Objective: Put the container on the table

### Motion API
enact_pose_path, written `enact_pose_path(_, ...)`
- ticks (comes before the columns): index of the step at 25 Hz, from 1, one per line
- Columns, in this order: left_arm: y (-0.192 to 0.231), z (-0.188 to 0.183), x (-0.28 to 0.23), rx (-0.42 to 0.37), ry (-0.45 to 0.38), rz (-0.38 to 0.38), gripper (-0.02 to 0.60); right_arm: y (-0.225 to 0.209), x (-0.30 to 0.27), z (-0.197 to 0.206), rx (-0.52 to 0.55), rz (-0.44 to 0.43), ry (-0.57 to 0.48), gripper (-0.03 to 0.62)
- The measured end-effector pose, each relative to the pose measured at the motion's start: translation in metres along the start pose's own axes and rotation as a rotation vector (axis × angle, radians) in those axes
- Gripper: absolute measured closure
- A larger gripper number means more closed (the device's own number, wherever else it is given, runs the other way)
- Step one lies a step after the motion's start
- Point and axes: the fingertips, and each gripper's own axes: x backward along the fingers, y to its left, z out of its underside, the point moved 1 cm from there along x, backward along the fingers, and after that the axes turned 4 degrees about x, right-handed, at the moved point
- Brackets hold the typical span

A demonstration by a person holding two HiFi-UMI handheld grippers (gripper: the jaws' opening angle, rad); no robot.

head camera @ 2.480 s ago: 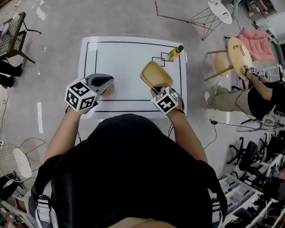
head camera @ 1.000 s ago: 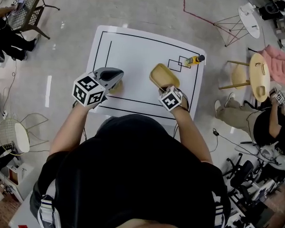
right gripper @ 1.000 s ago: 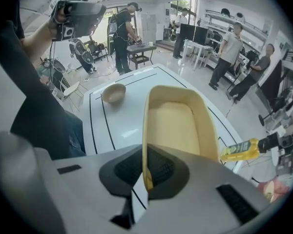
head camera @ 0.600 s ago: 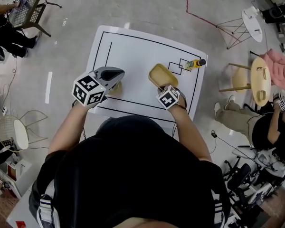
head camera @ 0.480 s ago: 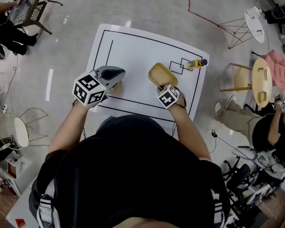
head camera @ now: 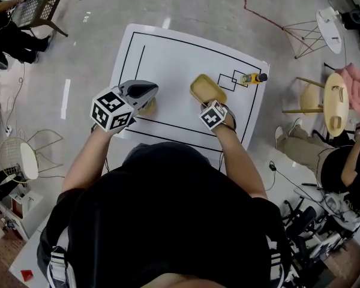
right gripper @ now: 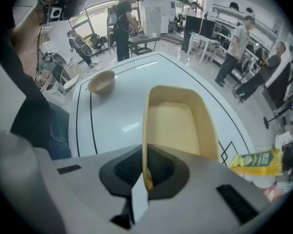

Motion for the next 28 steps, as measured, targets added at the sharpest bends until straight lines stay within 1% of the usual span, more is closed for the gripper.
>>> enact_pose_path(10,0.003,0.002,-0.01,0.012,0.016,0.005,0.574,-0.008,-0.017,0.005,0.001,-0.01,0.021,0.586)
enact_pose_path(20,0.005,0.005,-0.015,0.025,0.026,0.008,0.574,-0.003,-0.03,0.005,0.028,-0.025,0.037,0.586)
enact_pose_path(28,0.007,0.014,-0.016,0.042,0.034,0.004,0.574,-0.004,-0.038,0.013,0.034,-0.029,0.055,0.586)
